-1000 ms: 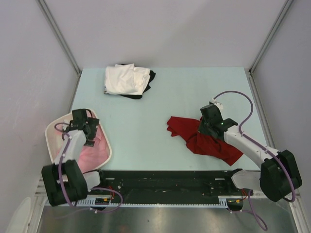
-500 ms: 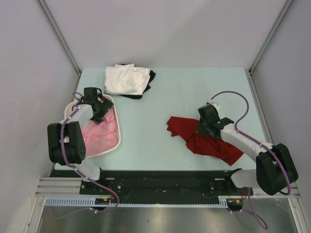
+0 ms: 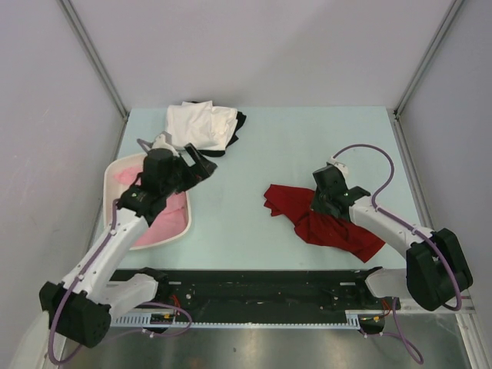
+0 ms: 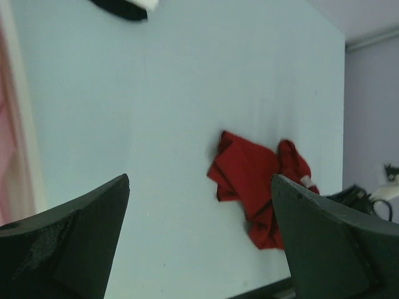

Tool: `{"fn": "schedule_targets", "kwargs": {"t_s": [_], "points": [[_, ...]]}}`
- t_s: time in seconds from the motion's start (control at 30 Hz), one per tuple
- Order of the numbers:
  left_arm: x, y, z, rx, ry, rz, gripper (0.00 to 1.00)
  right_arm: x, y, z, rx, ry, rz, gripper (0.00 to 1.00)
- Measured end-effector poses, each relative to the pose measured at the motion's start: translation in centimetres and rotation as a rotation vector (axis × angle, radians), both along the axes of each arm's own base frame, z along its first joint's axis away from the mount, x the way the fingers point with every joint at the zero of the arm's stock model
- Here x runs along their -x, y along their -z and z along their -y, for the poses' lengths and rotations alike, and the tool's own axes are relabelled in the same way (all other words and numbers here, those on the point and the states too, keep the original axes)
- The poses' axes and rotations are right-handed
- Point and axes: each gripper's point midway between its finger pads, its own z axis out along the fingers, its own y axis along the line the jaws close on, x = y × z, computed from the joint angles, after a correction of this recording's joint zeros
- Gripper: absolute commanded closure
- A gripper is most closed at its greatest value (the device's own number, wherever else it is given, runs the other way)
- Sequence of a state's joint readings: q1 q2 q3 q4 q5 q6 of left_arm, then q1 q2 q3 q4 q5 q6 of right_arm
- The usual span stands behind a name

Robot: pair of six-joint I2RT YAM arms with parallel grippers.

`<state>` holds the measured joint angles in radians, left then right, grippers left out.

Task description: Fold and stack the t-shirts

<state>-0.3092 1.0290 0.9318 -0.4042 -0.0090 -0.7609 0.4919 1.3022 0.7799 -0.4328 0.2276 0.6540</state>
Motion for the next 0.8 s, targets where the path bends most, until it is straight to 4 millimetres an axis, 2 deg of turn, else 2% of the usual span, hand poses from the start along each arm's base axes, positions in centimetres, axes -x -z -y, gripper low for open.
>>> {"fn": "schedule_targets", "kwargs": {"t_s": [0.1, 0.2, 0.3, 0.4, 0.5, 0.6, 0.67, 0.8], "points": [[1.0, 3.2, 2.9, 0.003, 0.08, -0.076, 0.01, 0.1, -0.2, 0.0, -0.001, -0.001, 0.004, 1.0], [1.4, 8.6, 4.9, -0.029, 0.122, -0.218, 0.02, 0.3, -0.8, 0.2, -0.003, 0.001, 0.015, 1.0], [1.7, 12.2, 5.7, -0.054, 0.138, -0.32, 0.02, 0.4, -1.3, 0.4, -0.001, 0.006, 0.03, 1.0], [1.2, 14.1, 6.0, -0.067, 0.129, -0.357, 0.02, 0.6, -1.6, 0.7, 0.005, 0.011, 0.033, 1.0], [0.5, 15.7, 5.7, -0.092, 0.106, -0.387, 0.02, 0.7, -1.6, 0.8, 0.009, 0.011, 0.031, 1.0], [-0.9, 16.4, 4.9, -0.099, 0.069, -0.396, 0.02, 0.9, -1.5, 0.6, 0.013, 0.005, 0.027, 1.0], [-2.0, 16.4, 3.5, -0.089, 0.023, -0.394, 0.02, 1.1, -1.5, 0.5, 0.014, -0.002, 0.024, 1.0], [-4.3, 16.0, -0.9, -0.051, -0.092, -0.383, 0.02, 1.2, -1.5, 0.3, 0.017, -0.01, 0.023, 1.0]]}}
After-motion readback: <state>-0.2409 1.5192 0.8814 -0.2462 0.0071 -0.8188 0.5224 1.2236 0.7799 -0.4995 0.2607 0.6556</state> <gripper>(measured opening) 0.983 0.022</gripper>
